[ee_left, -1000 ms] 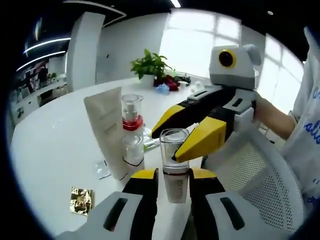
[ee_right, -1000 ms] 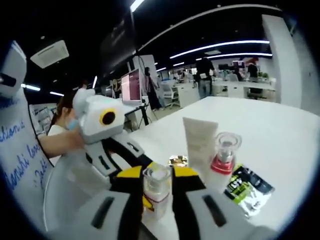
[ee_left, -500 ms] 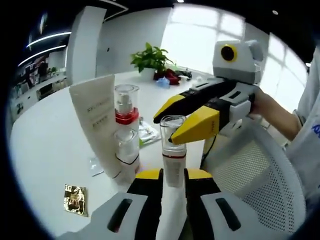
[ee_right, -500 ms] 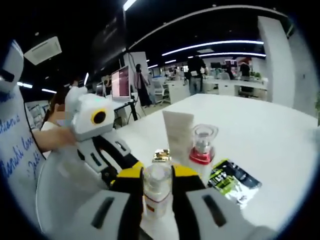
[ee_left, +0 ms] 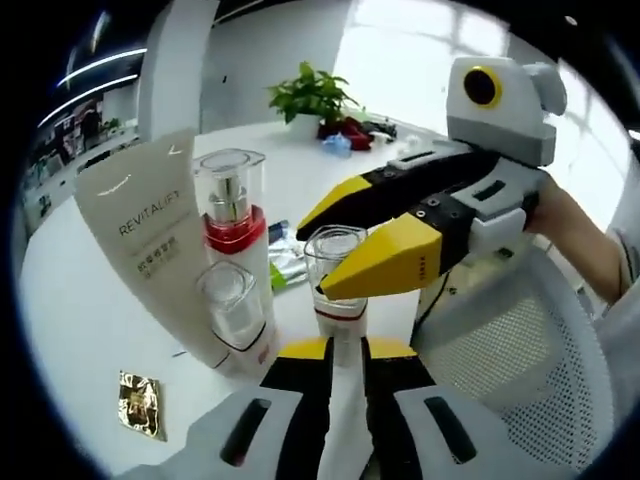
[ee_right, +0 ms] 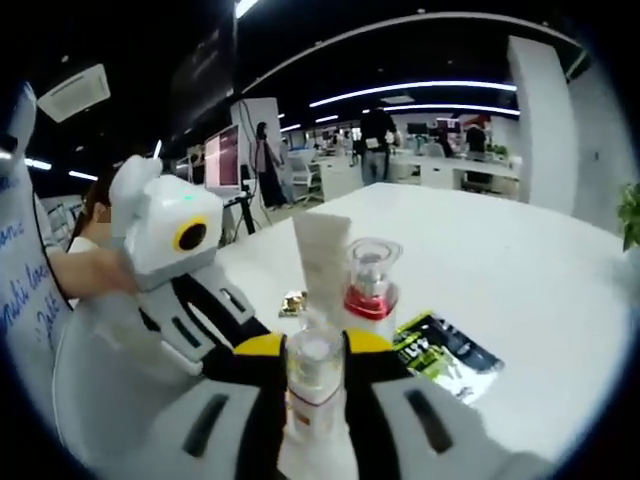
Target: Arrange the skincare products in the storage area until every visible bottle or jar stands upright without overlapping.
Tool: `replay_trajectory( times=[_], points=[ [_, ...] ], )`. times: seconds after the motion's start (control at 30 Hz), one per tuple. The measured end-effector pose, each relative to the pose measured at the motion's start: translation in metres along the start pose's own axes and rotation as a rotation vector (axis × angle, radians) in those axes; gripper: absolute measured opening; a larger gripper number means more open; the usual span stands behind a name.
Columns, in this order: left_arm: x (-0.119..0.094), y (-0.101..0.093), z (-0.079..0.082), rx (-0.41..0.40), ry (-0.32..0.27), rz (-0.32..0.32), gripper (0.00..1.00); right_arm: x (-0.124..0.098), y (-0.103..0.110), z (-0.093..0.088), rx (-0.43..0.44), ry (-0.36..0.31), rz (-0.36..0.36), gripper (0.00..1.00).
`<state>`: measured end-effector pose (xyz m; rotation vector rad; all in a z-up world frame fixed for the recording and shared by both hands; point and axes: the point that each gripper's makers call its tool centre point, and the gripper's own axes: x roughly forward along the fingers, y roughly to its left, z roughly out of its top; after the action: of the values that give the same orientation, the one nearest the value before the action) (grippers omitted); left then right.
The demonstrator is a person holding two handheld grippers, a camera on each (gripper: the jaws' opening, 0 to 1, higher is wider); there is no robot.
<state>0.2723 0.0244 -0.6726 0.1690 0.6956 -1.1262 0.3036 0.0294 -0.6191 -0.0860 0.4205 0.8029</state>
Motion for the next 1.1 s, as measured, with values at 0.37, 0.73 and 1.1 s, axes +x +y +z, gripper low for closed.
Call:
replay_trajectory(
  times=[0.37,0.73,1.1],
  points=[
    [0.012,0.005,-0.006,-0.023,0.035,0.042,0.06,-0.002,-0.009,-0.01,0.004,0.017,-0.02,0.21],
    [0.018,0.014,-0.012,-0.011,0.048,0.08,0.06,0.0,-0.01,-0.016,-0.007,0.035,-0.019,0.21],
    [0.019,0.019,-0.009,0.009,0.033,0.09,0.06,0.003,-0.012,-0.014,-0.013,0.035,-0.035,0.23]
  ],
)
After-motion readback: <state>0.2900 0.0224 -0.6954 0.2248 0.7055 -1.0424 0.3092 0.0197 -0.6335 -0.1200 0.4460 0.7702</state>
